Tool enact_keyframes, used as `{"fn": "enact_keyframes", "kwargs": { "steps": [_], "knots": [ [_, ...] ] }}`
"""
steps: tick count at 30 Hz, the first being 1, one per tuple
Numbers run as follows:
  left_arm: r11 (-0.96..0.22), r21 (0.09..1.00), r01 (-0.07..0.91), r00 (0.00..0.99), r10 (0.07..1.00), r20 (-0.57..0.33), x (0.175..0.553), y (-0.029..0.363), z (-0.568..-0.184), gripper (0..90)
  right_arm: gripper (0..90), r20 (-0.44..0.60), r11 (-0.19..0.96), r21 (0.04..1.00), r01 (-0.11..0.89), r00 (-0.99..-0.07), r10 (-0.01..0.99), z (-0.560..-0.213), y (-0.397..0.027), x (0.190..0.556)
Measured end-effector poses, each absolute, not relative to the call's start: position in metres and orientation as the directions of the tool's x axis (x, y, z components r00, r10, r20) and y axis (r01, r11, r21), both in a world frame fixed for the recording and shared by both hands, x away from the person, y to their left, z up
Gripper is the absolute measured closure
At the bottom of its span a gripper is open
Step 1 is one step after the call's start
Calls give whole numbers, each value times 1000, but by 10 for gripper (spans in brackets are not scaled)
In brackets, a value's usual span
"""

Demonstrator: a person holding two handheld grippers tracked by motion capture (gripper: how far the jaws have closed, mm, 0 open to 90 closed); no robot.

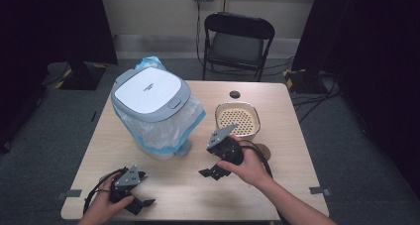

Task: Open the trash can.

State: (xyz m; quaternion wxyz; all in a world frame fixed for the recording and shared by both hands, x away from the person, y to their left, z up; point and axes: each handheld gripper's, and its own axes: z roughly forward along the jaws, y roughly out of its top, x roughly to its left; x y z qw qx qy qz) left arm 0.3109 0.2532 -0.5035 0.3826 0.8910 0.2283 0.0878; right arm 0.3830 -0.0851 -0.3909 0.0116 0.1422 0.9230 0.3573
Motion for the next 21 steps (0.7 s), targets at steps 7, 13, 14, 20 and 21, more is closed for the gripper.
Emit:
{"fn": "enact_keyframes", "kwargs": {
  "steps": [7, 13, 14, 20, 21],
  "knots": [
    [-603, 722, 340, 881, 473, -19, 311, 253, -504, 0, 161, 70, 715, 657, 239, -964, 257, -371, -82, 387],
    [-603, 722, 340, 881, 473, -19, 311, 253, -504, 0, 160, 63, 721, 652, 235, -964, 258, -359, -79, 393],
    [-603, 722, 340, 881, 473, -19, 311, 253, -504, 0, 161, 59, 718, 656, 233, -964, 259, -356, -79, 395],
    [-603, 721, 340, 881, 473, -19, 311, 253, -504, 0, 161, 47, 714, 663, 226, -964, 261, -344, -77, 401],
    [-603, 721, 340, 881, 473, -19, 311, 253, -504, 0, 161, 47, 714, 663, 226, -964, 261, -344, -77, 401]
  ]
}}
